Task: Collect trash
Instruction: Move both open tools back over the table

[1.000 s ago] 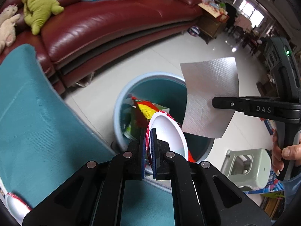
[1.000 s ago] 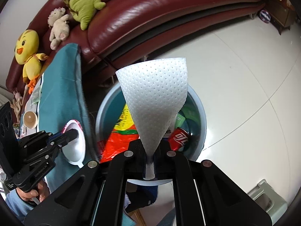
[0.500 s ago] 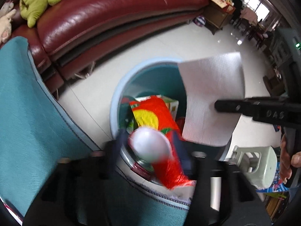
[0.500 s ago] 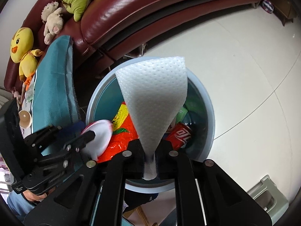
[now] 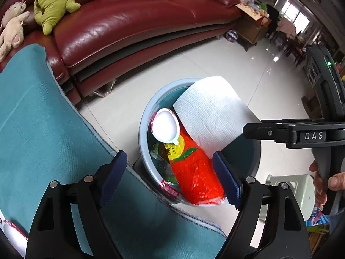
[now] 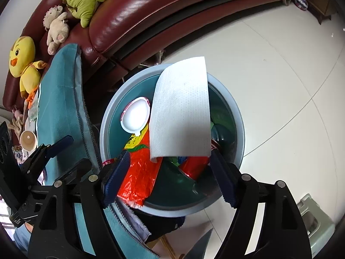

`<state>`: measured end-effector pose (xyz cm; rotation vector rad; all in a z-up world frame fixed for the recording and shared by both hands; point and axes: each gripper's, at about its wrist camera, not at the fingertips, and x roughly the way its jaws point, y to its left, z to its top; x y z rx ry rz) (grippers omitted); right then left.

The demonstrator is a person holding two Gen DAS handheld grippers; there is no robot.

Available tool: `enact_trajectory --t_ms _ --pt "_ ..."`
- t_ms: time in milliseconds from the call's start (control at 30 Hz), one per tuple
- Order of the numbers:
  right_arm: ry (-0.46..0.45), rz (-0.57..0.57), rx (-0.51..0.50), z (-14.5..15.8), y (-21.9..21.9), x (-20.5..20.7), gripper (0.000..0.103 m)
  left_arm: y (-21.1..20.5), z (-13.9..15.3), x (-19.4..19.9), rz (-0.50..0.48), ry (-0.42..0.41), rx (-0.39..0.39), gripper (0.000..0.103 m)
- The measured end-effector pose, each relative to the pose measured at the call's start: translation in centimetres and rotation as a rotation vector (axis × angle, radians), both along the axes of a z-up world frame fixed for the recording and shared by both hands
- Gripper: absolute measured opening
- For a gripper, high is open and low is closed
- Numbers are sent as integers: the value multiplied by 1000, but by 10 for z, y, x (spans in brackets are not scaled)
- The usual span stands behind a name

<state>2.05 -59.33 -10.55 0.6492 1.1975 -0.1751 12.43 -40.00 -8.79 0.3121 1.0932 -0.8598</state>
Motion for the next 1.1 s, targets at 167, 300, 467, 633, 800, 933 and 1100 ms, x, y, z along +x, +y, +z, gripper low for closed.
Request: enact_trajectory --t_ms 167,300,467,633,800,933,1100 --pt "0 -6 -7 9 6 -7 73 18 12 -6 6 -9 -14 84" --pt "-10 -18 -20 20 13 -12 74 37 23 -8 27 -15 -34 85" --pt "-24 -4 -33 34 30 -16 74 68 34 -9 68 -19 -47 89" --pt "-36 28 -32 44 60 -6 74 108 43 -8 123 -21 -55 90" --pt "-50 103 -40 58 101 13 75 157 49 -3 191 -35 -57 90" --pt "-60 155 -47 66 137 27 80 204 54 2 261 -42 -56 90" --pt "-67 237 -46 74 187 46 80 262 56 7 346 -55 -53 91"
